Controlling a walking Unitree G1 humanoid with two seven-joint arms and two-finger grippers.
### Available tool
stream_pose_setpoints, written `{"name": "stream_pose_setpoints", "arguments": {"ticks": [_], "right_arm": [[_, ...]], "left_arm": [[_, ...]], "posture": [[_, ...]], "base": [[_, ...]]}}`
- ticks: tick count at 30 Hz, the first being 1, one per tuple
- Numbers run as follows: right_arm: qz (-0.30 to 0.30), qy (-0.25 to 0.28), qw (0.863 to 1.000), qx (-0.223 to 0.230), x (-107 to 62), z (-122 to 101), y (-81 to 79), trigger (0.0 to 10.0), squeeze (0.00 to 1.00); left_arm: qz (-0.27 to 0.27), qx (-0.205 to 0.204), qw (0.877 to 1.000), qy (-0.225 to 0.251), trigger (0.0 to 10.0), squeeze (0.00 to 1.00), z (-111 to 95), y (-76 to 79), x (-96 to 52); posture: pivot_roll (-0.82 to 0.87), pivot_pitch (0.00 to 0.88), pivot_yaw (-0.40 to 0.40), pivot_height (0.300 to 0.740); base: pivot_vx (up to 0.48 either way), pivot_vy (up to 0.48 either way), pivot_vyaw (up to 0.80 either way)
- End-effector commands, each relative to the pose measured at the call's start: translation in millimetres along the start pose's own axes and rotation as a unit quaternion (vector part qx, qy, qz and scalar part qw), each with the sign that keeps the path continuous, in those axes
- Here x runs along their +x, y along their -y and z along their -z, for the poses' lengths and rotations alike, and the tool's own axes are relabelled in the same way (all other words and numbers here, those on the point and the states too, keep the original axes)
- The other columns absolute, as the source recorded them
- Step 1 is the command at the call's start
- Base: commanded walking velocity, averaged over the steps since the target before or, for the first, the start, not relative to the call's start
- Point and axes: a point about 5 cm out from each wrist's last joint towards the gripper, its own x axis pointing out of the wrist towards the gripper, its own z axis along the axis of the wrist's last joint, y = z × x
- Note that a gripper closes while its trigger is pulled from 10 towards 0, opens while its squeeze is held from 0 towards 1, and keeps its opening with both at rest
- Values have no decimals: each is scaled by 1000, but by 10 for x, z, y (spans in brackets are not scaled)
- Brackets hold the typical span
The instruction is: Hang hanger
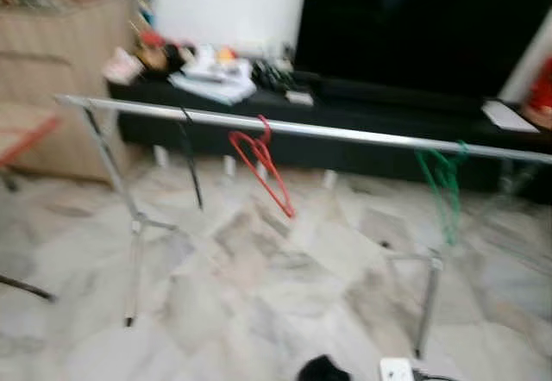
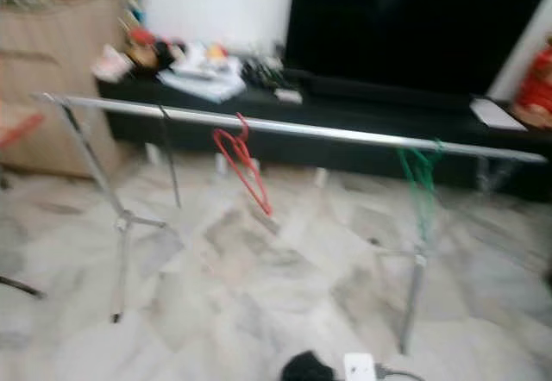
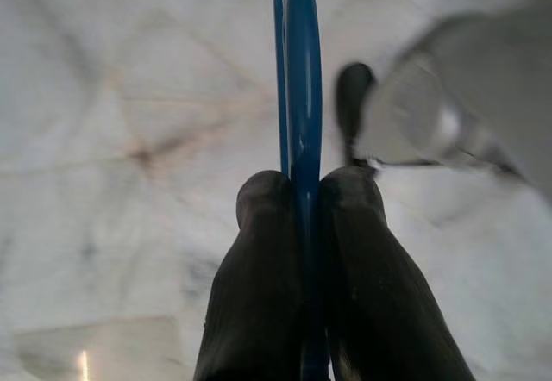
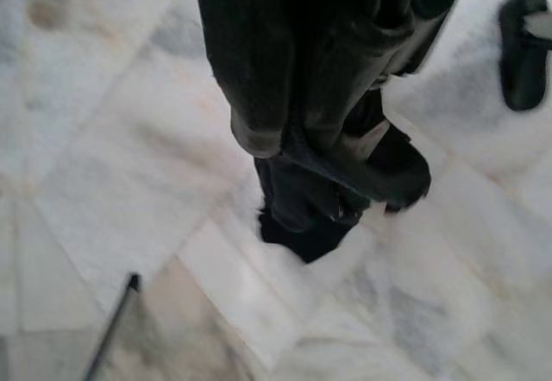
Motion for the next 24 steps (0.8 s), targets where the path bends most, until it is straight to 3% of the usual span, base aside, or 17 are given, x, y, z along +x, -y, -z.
{"name": "stream_pose_setpoints", "arguments": {"ticks": [1,3,11,15,18,24], "right_arm": [[10,11,1000,7,10,-71,53,10000,0],[12,11,1000,9,10,-70,54,10000,0],[12,12,1000,7,10,-73,55,10000,0],[12,13,1000,6,10,-75,50,10000,0],[12,12,1000,6,10,-73,47,10000,0],[13,14,1000,10,10,-74,41,10000,0]], "left_arm": [[15,-14,1000,-7,10000,0,82,94,-9],[13,-15,1000,-13,10000,0,156,49,-39],[18,-15,1000,-20,10000,0,265,105,-68],[8,-19,999,-33,10000,0,419,-72,-157],[18,-14,1000,-16,10000,0,237,88,-62],[17,-9,1000,-14,10000,0,200,118,-45]], "posture": [[144,22,-105,740],[144,22,-105,740],[145,23,-105,740],[145,22,-104,740],[145,21,-103,740],[147,20,-101,740]], "base": [[-289,0,0],[-289,0,0],[-289,0,0],[-288,0,0],[-290,0,0],[-289,0,0]]}}
